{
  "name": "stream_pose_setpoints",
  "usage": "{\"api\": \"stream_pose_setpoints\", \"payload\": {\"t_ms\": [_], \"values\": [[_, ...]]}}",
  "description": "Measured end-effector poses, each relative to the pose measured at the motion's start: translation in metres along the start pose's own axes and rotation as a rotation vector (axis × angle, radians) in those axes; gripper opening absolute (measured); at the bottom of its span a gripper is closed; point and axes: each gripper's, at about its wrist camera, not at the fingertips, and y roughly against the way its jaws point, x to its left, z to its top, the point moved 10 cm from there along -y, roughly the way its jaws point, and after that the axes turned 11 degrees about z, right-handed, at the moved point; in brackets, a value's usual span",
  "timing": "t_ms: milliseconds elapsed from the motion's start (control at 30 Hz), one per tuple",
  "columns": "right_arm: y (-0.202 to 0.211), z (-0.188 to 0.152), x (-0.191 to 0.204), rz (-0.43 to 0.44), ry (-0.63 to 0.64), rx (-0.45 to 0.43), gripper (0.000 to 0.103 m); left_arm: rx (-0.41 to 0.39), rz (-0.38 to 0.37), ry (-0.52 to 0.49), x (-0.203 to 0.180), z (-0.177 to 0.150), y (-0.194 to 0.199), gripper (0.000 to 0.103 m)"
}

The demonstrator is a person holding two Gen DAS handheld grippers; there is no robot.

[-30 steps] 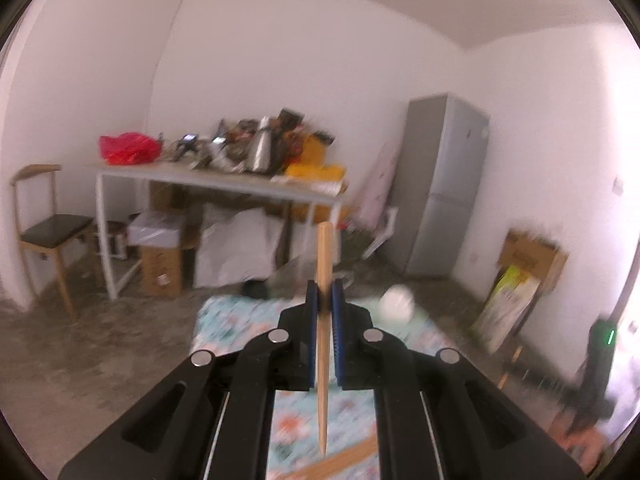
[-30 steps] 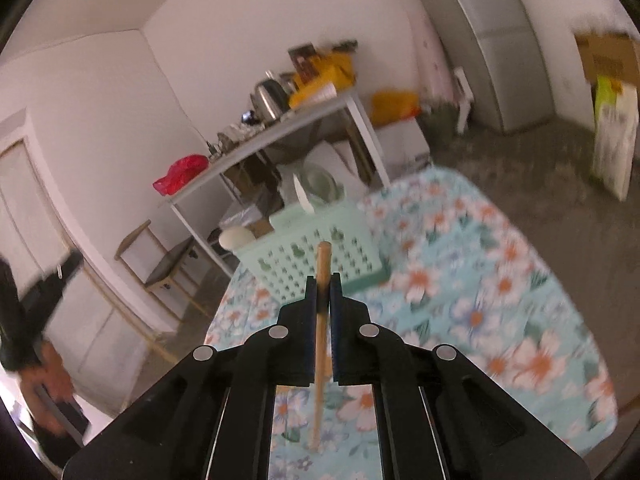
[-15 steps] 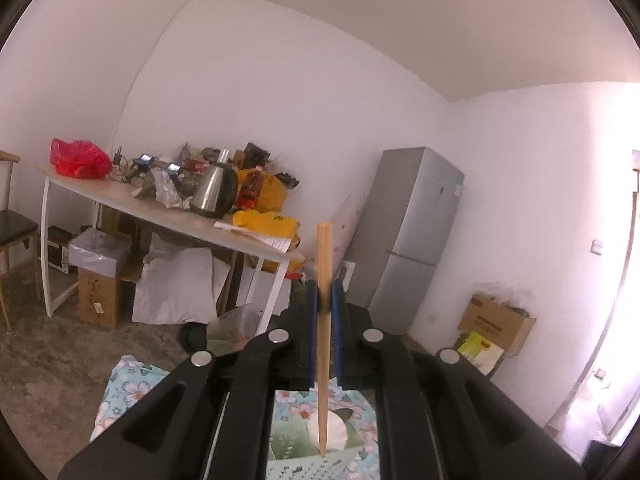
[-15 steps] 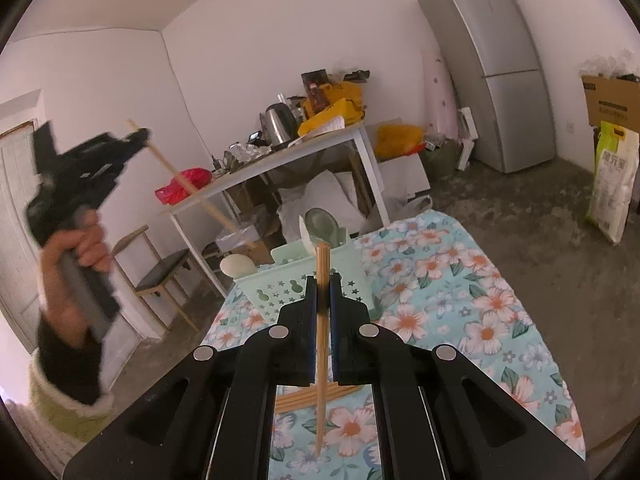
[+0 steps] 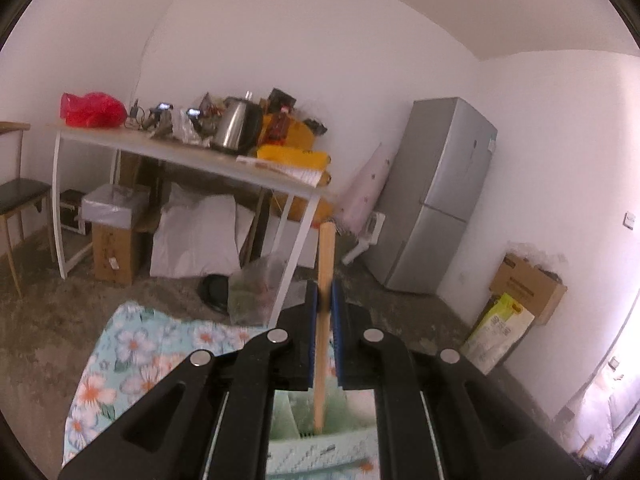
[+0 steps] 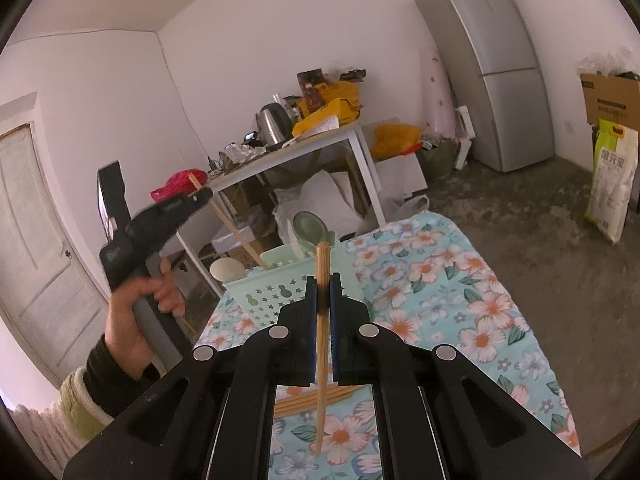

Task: Organize utensils
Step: 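Lower the left tool's chopstick into the holder and open the left tool, then lower the right tool's chopstick into the holder and open the right tool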

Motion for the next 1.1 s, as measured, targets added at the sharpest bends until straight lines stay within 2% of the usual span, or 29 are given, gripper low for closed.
{"api": "stream_pose_setpoints", "payload": {"t_ms": [33, 200, 300, 433, 567, 700, 867, 1033, 1100], "values": [[0.0, 0.0, 0.001, 0.0, 0.0, 0.0, 0.004, 0.008, 0.001, -0.006, 0.001, -0.006, 0.002, 0.009], [0.004, 0.001, 0.005, 0.0, 0.003, -0.003, 0.004, 0.023, -0.005, -0.005, 0.007, -0.017, 0.012, 0.036], [0.006, 0.001, 0.005, 0.005, 0.001, -0.004, 0.004, 0.016, -0.004, -0.012, 0.008, -0.017, 0.024, 0.048], [0.008, 0.007, 0.01, 0.019, 0.009, -0.008, 0.004, -0.004, 0.001, -0.01, 0.012, -0.014, 0.047, 0.058], [0.007, 0.026, 0.023, 0.049, 0.05, -0.031, 0.004, -0.033, 0.019, -0.007, 0.02, -0.014, 0.073, 0.07], [-0.002, 0.062, 0.049, 0.086, 0.143, -0.083, 0.004, -0.028, 0.071, -0.025, 0.038, -0.031, 0.097, 0.085], [-0.021, 0.108, 0.082, 0.128, 0.237, -0.156, 0.004, 0.04, 0.115, -0.063, 0.065, -0.078, 0.126, 0.096], [-0.053, 0.144, 0.111, 0.13, 0.337, -0.23, 0.004, 0.059, 0.227, -0.144, 0.098, -0.114, 0.153, 0.097], [-0.072, 0.149, 0.115, 0.1, 0.38, -0.25, 0.004, 0.066, 0.254, -0.144, 0.11, -0.122, 0.159, 0.097]]}}
